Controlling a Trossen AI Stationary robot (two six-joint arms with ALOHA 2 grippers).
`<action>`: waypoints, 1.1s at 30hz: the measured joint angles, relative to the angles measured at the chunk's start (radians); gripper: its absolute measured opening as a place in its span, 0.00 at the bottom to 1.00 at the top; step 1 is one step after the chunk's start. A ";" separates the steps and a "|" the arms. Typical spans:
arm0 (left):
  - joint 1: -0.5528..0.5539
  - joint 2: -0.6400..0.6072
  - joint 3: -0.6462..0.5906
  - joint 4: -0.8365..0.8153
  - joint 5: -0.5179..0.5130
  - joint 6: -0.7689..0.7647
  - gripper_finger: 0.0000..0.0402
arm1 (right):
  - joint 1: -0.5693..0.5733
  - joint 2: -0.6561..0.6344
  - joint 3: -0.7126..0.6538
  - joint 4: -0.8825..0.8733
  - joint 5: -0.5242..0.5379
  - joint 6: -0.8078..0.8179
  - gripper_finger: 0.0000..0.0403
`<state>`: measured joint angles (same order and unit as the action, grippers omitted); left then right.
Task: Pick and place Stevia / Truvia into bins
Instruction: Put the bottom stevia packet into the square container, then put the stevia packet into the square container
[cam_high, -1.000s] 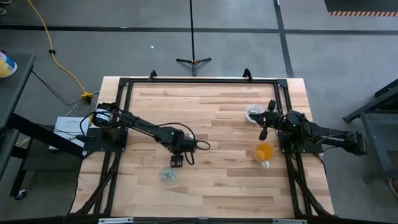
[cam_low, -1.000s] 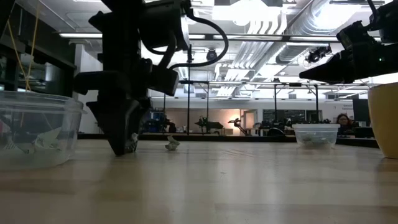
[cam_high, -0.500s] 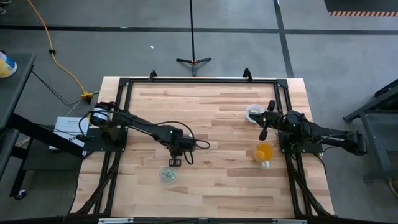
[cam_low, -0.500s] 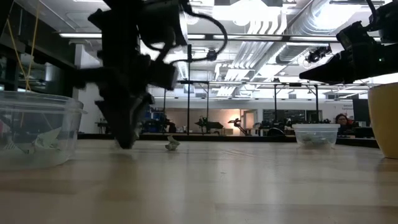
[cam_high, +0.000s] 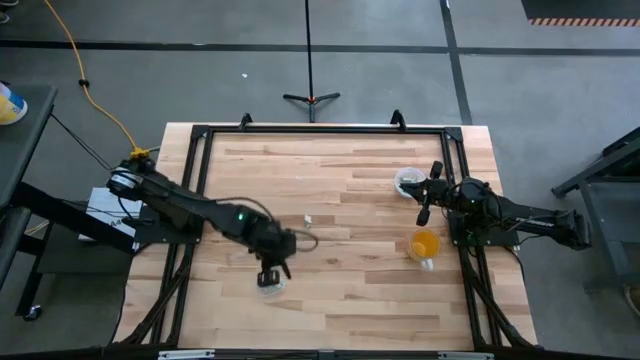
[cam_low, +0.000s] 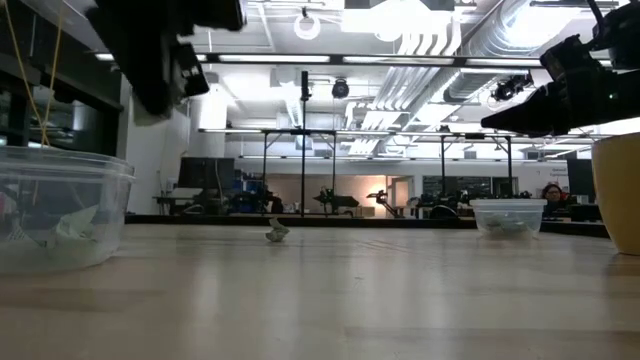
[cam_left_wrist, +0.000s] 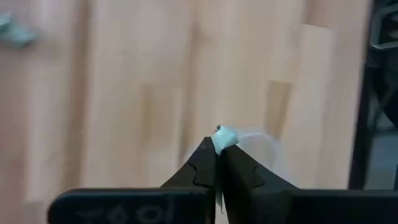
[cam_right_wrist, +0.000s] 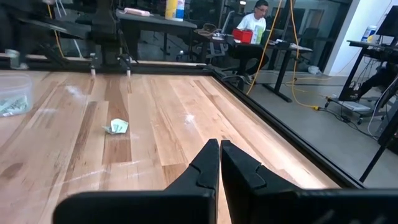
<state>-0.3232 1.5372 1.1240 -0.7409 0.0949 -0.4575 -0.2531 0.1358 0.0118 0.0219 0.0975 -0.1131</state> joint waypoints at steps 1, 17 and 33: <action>-0.023 0.003 0.000 0.015 0.002 0.001 0.10 | 0.000 0.001 0.000 0.000 0.000 0.000 0.02; -0.082 0.063 0.000 -0.007 -0.044 -0.093 0.47 | 0.000 0.028 0.000 0.000 0.000 0.000 0.02; 0.280 0.120 0.000 0.245 -0.178 0.400 0.64 | 0.000 0.028 0.000 0.000 0.000 0.000 0.02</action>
<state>-0.0431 1.6575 1.1237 -0.4963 -0.0827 -0.0577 -0.2532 0.1638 0.0117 0.0219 0.0978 -0.1135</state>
